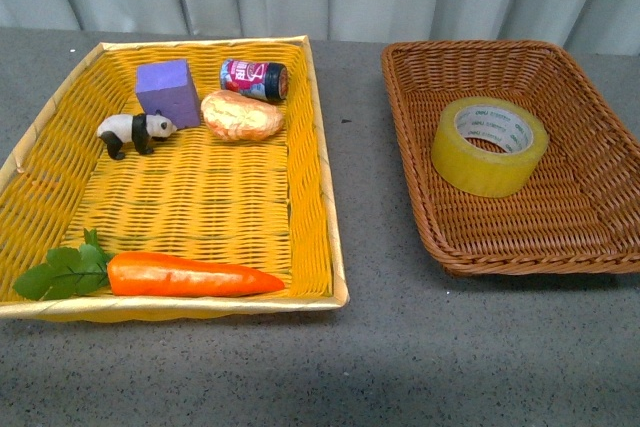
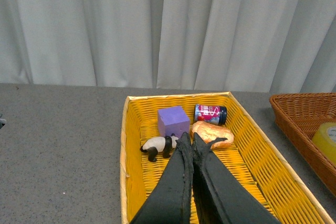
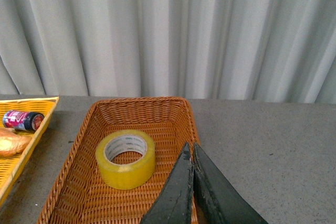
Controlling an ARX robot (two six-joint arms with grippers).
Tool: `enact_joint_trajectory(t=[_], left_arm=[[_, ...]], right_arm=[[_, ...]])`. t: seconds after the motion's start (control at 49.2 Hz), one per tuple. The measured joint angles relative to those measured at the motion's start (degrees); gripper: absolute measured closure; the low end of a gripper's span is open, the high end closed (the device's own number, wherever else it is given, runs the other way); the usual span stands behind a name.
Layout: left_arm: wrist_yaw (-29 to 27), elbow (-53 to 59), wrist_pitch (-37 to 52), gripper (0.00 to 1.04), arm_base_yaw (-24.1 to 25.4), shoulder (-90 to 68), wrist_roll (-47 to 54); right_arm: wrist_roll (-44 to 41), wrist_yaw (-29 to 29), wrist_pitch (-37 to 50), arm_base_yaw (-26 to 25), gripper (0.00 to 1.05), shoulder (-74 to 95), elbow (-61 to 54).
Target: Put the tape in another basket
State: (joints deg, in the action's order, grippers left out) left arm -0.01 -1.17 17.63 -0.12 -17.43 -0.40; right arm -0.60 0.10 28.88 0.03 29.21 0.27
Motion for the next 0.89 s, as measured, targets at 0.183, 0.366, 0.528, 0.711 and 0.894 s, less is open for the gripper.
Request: enact_joint_trajectory(t=[0.183, 0.366, 0.528, 0.711, 0.894], left_arm=[[0.0, 0.0, -3.9, 1.01, 0.0, 4.0, 0.0], [0.0, 0.0, -6.5, 1.01, 0.0, 6.5, 0.0], [0.0, 0.0, -17.0, 1.01, 0.0, 15.8, 0.1], [0.0, 0.0, -17.5, 1.01, 0.0, 17.1, 0.1], [0.0, 0.0, -17.5, 1.01, 0.0, 17.1, 0.1]], right_arm=[[0.0, 0.0, -6.1, 0.0, 1.04, -6.4, 0.0], [0.0, 0.0, -10.2, 0.0, 1.04, -10.7, 0.0], [0.0, -0.2, -14.2, 0.0, 1.04, -14.8, 0.0], [0.0, -0.2, -17.5, 0.0, 1.04, -18.0, 0.0], [0.0, -0.2, -24.7, 0.0, 1.04, -23.8, 0.0]])
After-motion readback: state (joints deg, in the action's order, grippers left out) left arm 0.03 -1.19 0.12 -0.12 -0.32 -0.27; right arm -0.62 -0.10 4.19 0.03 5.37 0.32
